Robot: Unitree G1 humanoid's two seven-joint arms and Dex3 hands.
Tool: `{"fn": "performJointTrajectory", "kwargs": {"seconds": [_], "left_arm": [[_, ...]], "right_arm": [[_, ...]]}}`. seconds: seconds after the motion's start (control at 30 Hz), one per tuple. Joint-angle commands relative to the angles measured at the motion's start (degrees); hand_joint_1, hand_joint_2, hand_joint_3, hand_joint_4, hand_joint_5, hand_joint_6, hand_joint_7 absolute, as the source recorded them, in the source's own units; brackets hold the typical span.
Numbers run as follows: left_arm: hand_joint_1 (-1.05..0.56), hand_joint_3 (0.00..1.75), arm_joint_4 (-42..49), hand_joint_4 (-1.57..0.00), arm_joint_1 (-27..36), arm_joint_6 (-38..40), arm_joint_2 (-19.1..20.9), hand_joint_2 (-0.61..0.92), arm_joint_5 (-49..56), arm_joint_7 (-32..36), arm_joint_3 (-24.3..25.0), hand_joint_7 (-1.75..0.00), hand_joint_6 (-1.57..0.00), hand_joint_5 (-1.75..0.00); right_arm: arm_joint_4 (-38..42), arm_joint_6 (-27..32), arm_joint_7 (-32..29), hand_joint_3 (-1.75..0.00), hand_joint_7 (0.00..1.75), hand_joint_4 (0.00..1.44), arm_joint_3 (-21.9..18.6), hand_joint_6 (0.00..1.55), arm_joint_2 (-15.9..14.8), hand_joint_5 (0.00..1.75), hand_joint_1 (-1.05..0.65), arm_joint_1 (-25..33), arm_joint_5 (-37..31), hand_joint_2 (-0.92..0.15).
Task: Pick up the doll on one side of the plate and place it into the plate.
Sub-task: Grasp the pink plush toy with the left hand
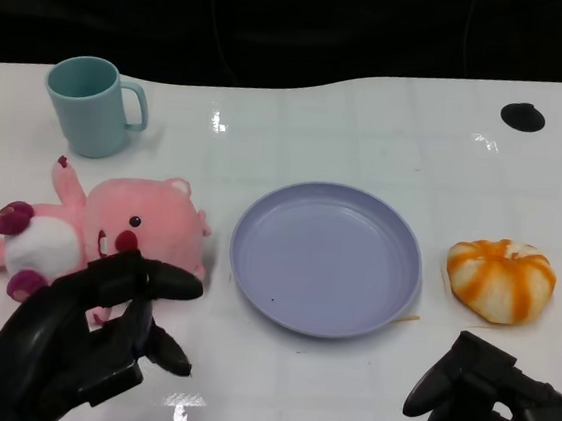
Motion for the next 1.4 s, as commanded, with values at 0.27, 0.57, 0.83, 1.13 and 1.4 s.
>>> {"fn": "performJointTrajectory", "kwargs": {"seconds": [0.27, 0.57, 0.83, 1.13, 1.4], "left_arm": [[-0.46, 0.21, 1.2, -0.37, -1.0, -16.7, 6.9, 0.92, 11.5, -4.1, 0.6, -0.27, -0.49, -0.90], [-0.59, 0.14, 2.9, -0.13, -3.8, -24.1, 13.6, 0.92, 20.4, -5.2, 2.4, -0.12, -0.38, -0.68], [-0.65, 0.12, 1.5, -0.04, -5.9, -25.7, 18.2, 0.92, 35.7, -2.0, 3.1, -0.05, -0.30, -0.61], [-0.71, 0.06, -0.2, 0.00, -8.2, -20.0, 24.1, 0.92, 56.6, -3.5, 0.8, 0.00, -0.19, -0.31], [-0.67, 0.01, 4.9, 0.00, -12.8, -14.5, 25.9, 0.90, 63.9, -7.4, -3.3, 0.00, -0.13, -0.31]], "right_arm": [[-1.1, -0.1, -0.3, -1.37, 1.57, 0.70, -0.1, 0.58, 0.1, 1.75, 0.13, 0.5, 0.4, -0.46], [-1.1, 0.4, -0.2, -1.36, 1.56, 0.70, -0.5, 0.57, 0.2, 1.75, 0.12, 0.3, 0.9, -0.46], [-1.0, -0.1, -0.2, -1.35, 1.56, 0.70, -0.5, 0.57, 0.2, 1.75, 0.11, 0.4, 0.8, -0.47], [-1.7, 0.3, -0.1, -1.34, 1.55, 0.70, -0.5, 0.57, 0.2, 1.75, 0.10, 0.9, 1.0, -0.48], [-2.2, 1.1, 0.0, -1.33, 1.55, 0.71, -0.5, 0.57, 0.3, 1.75, 0.09, 1.1, 1.6, -0.48]]}}
